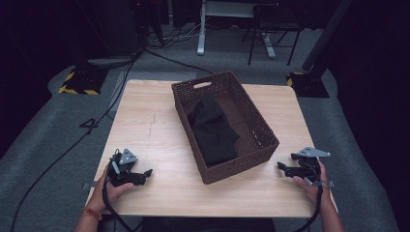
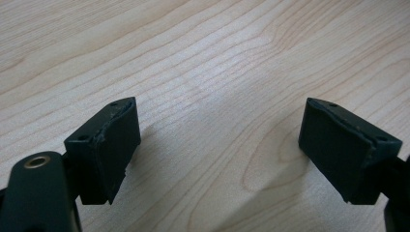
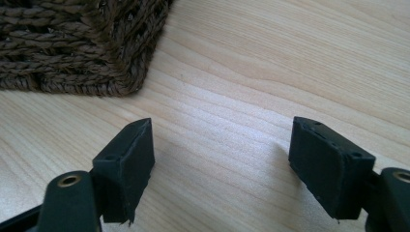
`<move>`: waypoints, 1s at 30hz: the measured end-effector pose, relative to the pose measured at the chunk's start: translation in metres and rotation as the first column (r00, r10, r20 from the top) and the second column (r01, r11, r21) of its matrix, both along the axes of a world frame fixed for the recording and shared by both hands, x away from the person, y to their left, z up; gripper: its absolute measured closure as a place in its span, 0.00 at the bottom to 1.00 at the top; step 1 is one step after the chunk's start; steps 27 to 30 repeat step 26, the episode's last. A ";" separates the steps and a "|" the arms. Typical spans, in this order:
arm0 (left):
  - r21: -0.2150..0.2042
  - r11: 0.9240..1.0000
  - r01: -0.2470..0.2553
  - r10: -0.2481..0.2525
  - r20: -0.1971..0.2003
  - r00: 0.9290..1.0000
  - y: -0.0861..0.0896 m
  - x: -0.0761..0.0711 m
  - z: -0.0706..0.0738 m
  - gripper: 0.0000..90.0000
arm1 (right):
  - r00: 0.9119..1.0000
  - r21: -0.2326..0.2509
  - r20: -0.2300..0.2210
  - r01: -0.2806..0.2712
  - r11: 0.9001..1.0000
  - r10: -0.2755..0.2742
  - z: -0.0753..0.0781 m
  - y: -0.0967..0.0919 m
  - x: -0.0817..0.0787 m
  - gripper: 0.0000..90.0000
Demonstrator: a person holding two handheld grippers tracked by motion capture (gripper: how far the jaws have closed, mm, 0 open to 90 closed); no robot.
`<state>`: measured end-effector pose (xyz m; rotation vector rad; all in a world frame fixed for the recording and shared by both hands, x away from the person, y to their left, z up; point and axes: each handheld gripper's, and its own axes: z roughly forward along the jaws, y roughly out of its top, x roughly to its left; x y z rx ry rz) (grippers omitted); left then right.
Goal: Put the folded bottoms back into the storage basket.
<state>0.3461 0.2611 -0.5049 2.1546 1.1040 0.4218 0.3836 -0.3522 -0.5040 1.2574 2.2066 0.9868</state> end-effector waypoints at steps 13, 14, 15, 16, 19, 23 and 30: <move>0.000 1.000 0.000 0.000 0.000 1.000 0.000 0.000 0.000 0.17 | 1.000 0.000 -0.001 0.001 1.000 -0.001 0.000 0.000 0.000 0.27; 0.000 1.000 0.001 -0.001 0.000 1.000 0.000 0.000 0.000 0.17 | 1.000 0.000 -0.001 0.001 1.000 -0.001 0.000 0.000 0.000 0.27; 0.000 1.000 0.000 0.000 0.000 1.000 0.000 0.000 0.000 0.17 | 1.000 0.000 -0.001 0.001 1.000 -0.001 0.000 0.000 0.000 0.27; 0.000 1.000 0.001 -0.001 0.000 1.000 0.000 0.000 0.000 0.17 | 1.000 -0.001 -0.001 0.001 1.000 -0.001 0.000 0.000 0.000 0.27; 0.000 1.000 0.001 -0.001 0.000 1.000 0.000 0.000 0.000 0.17 | 1.000 0.000 -0.001 0.001 1.000 -0.001 0.000 0.000 0.000 0.27; 0.001 1.000 0.001 -0.001 0.001 1.000 0.000 0.000 0.000 0.17 | 1.000 0.000 -0.002 -0.001 1.000 0.001 0.000 0.000 0.000 0.27; 0.003 1.000 0.005 -0.005 0.002 1.000 0.000 0.001 0.000 0.17 | 1.000 -0.001 -0.002 -0.001 1.000 0.001 0.000 0.000 0.000 0.27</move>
